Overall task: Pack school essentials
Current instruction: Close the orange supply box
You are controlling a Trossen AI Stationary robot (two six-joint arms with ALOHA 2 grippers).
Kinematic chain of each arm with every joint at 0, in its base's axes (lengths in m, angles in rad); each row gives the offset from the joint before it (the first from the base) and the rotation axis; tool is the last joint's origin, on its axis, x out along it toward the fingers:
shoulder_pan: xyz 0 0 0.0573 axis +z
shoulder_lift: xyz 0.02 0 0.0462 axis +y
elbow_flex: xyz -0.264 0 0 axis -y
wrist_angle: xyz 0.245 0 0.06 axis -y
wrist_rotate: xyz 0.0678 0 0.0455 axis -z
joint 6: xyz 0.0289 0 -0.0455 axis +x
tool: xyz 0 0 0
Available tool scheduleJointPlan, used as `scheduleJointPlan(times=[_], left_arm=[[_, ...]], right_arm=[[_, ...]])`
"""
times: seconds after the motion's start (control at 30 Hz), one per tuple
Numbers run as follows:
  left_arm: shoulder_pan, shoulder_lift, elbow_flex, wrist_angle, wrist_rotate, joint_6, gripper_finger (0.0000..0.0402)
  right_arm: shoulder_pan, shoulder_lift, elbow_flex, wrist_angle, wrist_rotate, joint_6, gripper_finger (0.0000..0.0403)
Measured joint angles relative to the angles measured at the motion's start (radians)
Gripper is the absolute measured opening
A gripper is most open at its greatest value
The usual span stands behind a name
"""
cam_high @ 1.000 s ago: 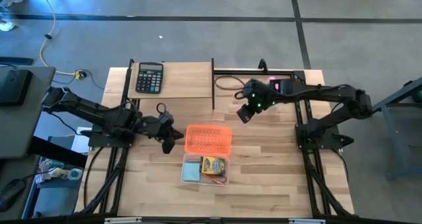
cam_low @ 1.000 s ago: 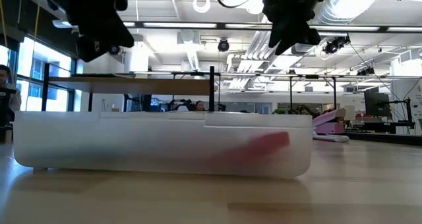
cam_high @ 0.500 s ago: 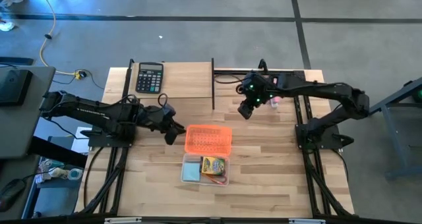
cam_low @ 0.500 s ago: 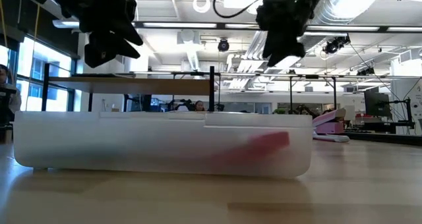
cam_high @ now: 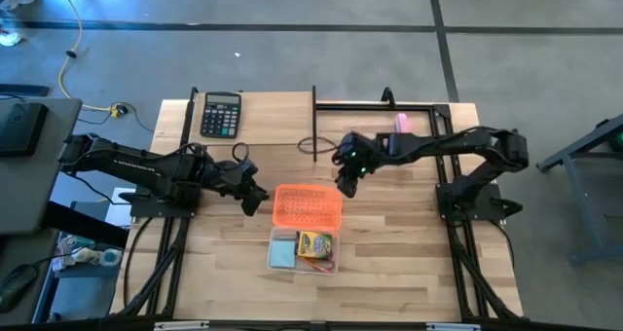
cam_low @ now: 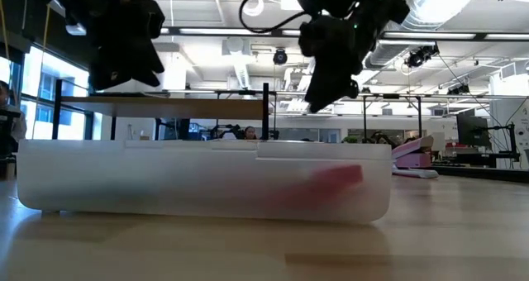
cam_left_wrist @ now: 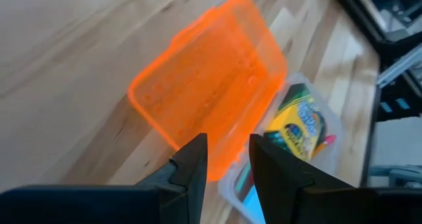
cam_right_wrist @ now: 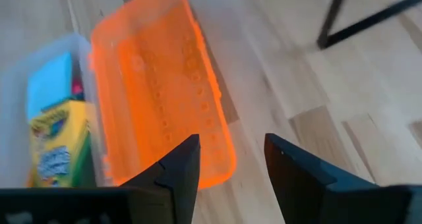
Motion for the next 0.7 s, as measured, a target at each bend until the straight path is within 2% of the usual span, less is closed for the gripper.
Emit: scheduleJointPlan(times=[0.33, 0.7], left_arm=[[0.000, 0.000, 0.000, -0.023, -0.019, -0.006, 0.0102], [0.000, 0.000, 0.000, -0.024, -0.026, -0.004, 0.0101]], right_arm=[[0.047, 0.151, -0.004, 0.036, 0.094, -0.079, 0.0160], [0.046, 0.215, -0.004, 0.052, 0.078, -0.067, 0.0156]])
